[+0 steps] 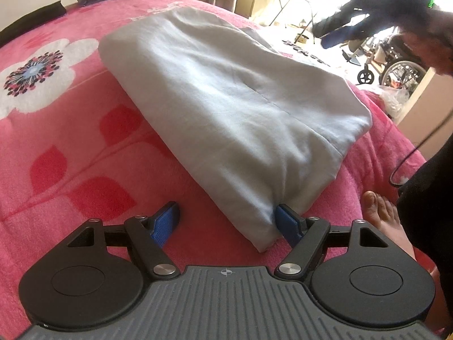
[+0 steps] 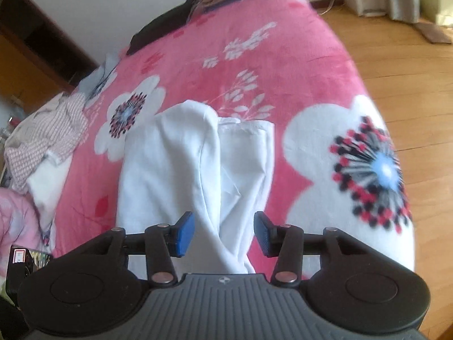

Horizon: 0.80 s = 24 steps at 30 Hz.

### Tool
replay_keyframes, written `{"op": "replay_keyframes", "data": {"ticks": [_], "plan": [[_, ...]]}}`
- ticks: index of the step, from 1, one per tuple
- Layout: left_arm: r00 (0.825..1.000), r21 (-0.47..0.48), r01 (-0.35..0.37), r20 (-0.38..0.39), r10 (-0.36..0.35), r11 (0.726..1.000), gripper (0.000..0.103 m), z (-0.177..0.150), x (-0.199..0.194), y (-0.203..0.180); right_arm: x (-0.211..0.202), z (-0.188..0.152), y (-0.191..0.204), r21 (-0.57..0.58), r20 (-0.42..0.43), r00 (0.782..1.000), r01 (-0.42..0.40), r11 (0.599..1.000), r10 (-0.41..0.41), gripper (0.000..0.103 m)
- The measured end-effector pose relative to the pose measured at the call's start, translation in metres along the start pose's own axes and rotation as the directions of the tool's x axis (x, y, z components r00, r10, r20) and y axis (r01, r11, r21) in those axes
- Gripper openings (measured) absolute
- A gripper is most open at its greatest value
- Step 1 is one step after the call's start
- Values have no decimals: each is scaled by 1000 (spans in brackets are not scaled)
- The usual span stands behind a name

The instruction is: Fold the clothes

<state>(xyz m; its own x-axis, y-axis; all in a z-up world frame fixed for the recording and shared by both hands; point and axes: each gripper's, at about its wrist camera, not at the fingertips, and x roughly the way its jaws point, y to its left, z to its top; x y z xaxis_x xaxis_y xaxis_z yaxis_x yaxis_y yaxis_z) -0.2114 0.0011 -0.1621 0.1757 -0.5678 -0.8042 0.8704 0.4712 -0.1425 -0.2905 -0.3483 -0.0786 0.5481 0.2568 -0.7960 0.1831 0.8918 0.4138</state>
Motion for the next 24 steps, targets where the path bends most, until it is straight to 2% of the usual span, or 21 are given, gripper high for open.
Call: {"op": "replay_keyframes", "data": {"ticks": [3,5,7,9,13,15,19,22,24], "plan": [[1000,3,-5,-2,5,1000,75,0,0,0,-14,-22,21,-122,15,998,54,991,-53,49],[1000,5,-3,-6,3,1000,75,0,1,0,-17,-36,35,-210,9,998,65,976,-64,49],[1000,15,-3,-13,4,1000,76,1,1,0,-14,-47,43,-252,11,998,67,966,-66,49],[1000,29,-3,-22,4,1000,76,2,1,-1,-4,-52,44,-239,-12,997,71,968,-76,49],[996,45,47,-74,-43,998,76,9,-17,11,4,-62,47,-273,-1,985,166,948,-173,49],[993,65,86,-88,-80,994,76,17,-36,23,-2,-62,48,-278,31,984,177,944,-175,49],[991,111,125,-51,-120,986,76,52,-64,41,-7,-56,37,-240,88,984,169,956,-152,49],[988,228,147,9,-154,962,76,81,-57,30,-1,-52,28,-211,87,989,132,968,-116,49],[981,372,156,52,-188,915,75,96,-41,11,4,-53,25,-205,75,993,103,973,-89,48]]}}
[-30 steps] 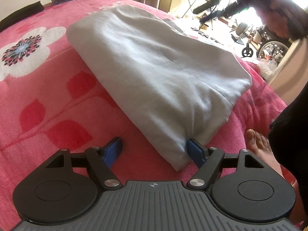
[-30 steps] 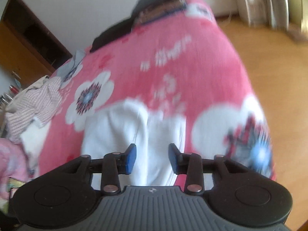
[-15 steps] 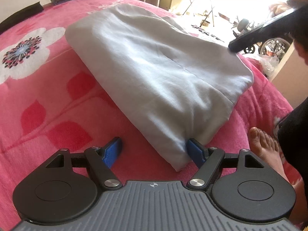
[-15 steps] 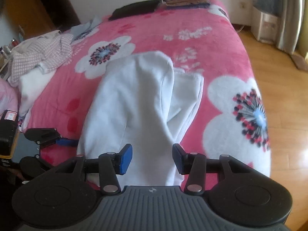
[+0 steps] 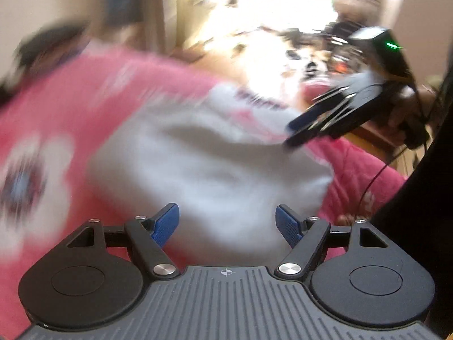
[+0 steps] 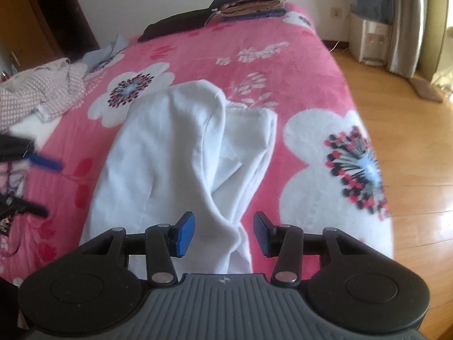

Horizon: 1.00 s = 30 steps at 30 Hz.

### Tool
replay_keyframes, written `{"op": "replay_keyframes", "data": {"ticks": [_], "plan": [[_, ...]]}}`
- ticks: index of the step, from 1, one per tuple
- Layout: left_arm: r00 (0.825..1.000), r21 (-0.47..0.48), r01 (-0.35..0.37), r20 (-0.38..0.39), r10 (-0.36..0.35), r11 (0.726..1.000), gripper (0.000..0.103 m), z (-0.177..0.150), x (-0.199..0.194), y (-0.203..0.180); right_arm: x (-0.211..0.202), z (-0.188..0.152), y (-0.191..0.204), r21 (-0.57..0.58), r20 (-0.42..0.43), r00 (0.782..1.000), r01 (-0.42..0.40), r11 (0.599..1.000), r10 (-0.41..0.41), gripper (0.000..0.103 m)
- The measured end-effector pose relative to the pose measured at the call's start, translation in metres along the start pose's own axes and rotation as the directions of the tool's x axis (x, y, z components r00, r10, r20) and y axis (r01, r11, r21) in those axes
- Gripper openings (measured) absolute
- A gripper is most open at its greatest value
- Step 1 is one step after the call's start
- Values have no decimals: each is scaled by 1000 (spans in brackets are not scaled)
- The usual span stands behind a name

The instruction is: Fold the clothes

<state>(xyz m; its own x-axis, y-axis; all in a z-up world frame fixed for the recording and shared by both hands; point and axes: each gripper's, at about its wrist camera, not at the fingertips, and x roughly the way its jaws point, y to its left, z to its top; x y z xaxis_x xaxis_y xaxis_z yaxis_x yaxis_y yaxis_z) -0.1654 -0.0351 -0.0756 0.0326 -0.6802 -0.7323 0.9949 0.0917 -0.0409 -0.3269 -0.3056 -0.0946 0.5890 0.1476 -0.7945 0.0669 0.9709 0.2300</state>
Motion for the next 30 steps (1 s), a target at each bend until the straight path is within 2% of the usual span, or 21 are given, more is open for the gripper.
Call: {"op": "replay_keyframes", "data": {"ticks": [2,3,4,5,6,7,9,13,16,18,20,24,27,29,30], "plan": [[999,144,33,33,-39,989,75,14,23,-13,3,-2,-1,-4,-6,1000,-22,1000,22,47],[997,213,50,46,-61,976,75,20,34,-18,4,-2,-2,-9,-5,999,-39,999,39,39],[994,271,78,50,-95,959,75,23,43,-22,5,-3,-4,-12,-1,998,-55,998,55,27],[990,326,105,52,-129,939,75,27,52,-26,6,-4,-7,-5,0,998,-64,998,64,20],[987,374,128,45,-156,918,75,28,59,-29,8,-5,-11,11,-4,997,-74,997,74,9],[983,419,150,37,-182,896,75,30,67,-32,8,-6,-16,29,-6,996,-91,995,91,4],[973,478,192,19,-229,857,75,34,78,-33,8,-9,-24,64,1,991,-136,989,137,0],[953,576,264,-30,-302,774,75,43,98,-36,5,-13,-42,150,39,971,-241,959,238,0],[943,609,307,-88,-322,732,72,48,117,-34,5,-13,-57,209,67,961,-277,938,269,0],[928,608,355,-135,-349,710,69,52,125,-31,3,-14,-66,244,81,961,-276,930,264,0],[914,607,393,-172,-368,690,58,56,132,-27,0,-15,-75,278,95,961,-276,920,259,0],[893,592,444,-232,-385,672,49,62,145,-22,-2,-19,-86,324,105,961,-275,905,255,1],[884,587,464,-266,-383,663,27,65,153,-20,-5,-21,-89,334,111,964,-267,904,243,1],[879,582,475,-280,-386,660,9,66,156,-17,-7,-20,-87,319,115,968,-248,915,223,1],[876,572,481,-284,-390,665,7,68,157,-15,-9,-19,-85,297,112,971,-234,926,209,2]]}}
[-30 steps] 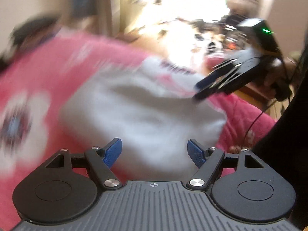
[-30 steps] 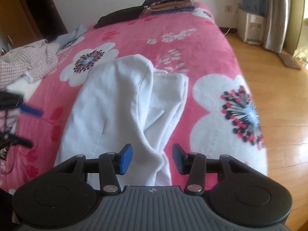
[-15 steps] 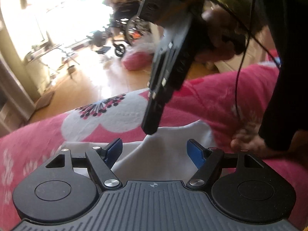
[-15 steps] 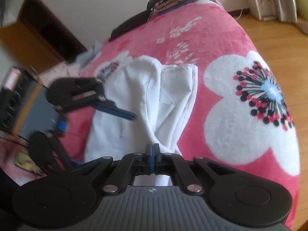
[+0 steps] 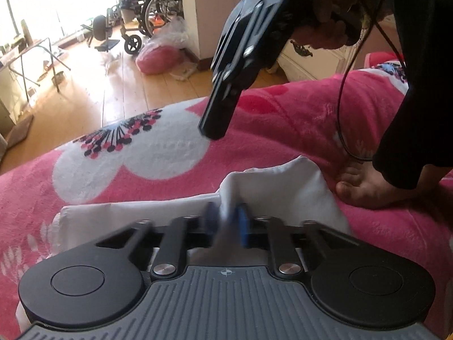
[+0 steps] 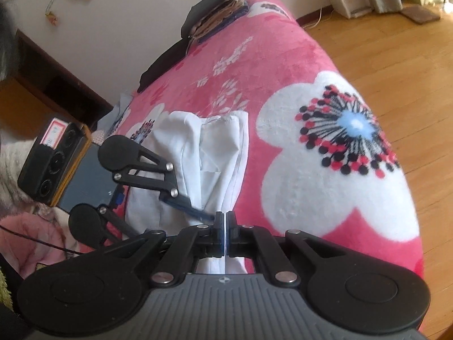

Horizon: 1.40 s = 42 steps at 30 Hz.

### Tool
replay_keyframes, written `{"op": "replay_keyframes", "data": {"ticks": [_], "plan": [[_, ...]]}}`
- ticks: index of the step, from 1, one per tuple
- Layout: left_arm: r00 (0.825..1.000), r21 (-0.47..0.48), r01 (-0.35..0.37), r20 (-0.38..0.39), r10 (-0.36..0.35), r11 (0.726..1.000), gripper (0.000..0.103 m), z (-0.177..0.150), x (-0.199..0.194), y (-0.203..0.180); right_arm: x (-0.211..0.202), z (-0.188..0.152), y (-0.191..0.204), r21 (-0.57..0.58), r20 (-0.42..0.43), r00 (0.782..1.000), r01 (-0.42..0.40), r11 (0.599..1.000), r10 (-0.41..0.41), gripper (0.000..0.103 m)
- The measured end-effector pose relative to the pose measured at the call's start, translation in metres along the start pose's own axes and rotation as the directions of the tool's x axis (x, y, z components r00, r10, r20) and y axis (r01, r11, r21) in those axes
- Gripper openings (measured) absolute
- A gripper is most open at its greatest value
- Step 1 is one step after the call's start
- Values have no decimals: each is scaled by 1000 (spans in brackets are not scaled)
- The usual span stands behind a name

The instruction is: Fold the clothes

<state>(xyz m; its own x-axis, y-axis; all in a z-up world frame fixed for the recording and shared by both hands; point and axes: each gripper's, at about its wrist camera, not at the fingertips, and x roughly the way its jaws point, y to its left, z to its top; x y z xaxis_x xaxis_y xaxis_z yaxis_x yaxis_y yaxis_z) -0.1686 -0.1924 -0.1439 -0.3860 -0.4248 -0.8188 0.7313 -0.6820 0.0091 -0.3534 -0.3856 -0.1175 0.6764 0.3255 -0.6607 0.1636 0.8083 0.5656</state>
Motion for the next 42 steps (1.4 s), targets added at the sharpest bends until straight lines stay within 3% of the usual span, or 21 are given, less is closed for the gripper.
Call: {"op": "replay_keyframes", "data": {"ticks": [3,6,9,11,12,14,18,26,36,42], "plan": [[999,-84,46,5,-46,995,3,-2,-5,13,-6,3,12,-79,-9,1000,-10,997,10,2],[992,-224,122,13,-123,967,2,-4,-8,34,-10,6,27,-177,-38,997,-72,982,66,2],[980,-367,190,17,-198,911,2,-9,-6,57,-3,6,43,-265,-79,990,-130,956,113,3],[970,-455,228,32,-240,861,1,-13,-4,72,8,2,52,-324,-117,989,-125,938,92,5],[965,-492,245,42,-258,835,1,-16,-4,78,13,-1,55,-345,-133,988,-122,931,80,11],[955,-546,277,65,-290,791,1,-20,-5,87,23,-9,57,-372,-158,986,-111,922,55,23],[942,-600,312,96,-321,737,1,-24,-9,94,32,-21,61,-410,-156,988,-59,910,-7,26],[929,-605,346,117,-350,717,1,-20,-20,90,28,-25,58,-384,-96,995,-5,923,-35,37],[913,-654,376,143,-382,656,1,-24,-25,93,42,-26,58,-328,-87,995,-73,942,46,55],[905,-654,393,152,-396,646,1,-23,-26,93,54,-26,60,-318,-79,993,-105,942,84,61]]}}
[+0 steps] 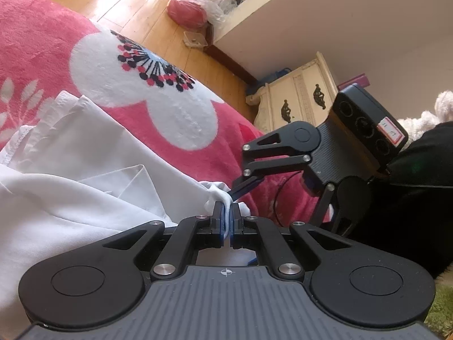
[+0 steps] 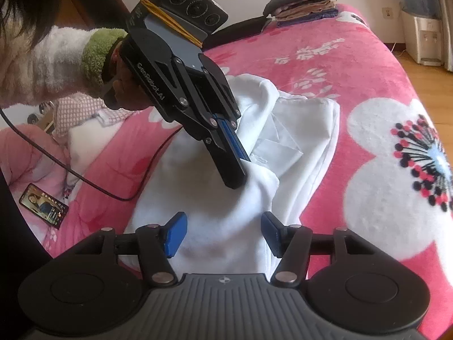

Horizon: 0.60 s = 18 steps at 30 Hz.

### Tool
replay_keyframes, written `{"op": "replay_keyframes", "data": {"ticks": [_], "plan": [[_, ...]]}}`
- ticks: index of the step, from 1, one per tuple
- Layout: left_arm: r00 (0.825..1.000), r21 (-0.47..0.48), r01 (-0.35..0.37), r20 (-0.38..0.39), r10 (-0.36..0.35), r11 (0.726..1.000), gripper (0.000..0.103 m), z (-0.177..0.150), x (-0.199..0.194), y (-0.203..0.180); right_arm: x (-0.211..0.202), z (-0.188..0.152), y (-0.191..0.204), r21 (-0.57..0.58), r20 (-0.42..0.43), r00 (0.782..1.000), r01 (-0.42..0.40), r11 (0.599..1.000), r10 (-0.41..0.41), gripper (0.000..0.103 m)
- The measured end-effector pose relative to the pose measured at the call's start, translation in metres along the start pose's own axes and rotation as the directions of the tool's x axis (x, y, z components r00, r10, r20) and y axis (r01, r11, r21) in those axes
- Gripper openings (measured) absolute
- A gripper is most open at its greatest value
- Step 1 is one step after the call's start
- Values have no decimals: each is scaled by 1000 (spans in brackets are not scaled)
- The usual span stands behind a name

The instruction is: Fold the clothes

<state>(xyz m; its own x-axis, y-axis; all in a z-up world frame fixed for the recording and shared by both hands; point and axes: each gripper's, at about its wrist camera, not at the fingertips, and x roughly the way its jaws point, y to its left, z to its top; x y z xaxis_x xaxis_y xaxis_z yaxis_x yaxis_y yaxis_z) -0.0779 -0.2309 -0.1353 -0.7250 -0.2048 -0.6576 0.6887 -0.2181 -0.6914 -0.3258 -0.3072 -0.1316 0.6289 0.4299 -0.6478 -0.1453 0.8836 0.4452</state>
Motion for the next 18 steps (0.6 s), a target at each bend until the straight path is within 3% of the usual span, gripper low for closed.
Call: {"op": "replay_keyframes", "data": {"ticks": [9,14,18], "plan": [[999,-19,39,-2,-39,999,2,-1,-1,5,8,-3,1,-33,-1,1000,16,999,-16,63],[999,6,21,24,-22,1000,4,-1,-3,2,15,-3,1,-7,6,999,-34,999,34,60],[999,37,-29,27,28,999,21,-3,-6,-2,20,-3,0,26,-14,997,-71,997,72,52]]}}
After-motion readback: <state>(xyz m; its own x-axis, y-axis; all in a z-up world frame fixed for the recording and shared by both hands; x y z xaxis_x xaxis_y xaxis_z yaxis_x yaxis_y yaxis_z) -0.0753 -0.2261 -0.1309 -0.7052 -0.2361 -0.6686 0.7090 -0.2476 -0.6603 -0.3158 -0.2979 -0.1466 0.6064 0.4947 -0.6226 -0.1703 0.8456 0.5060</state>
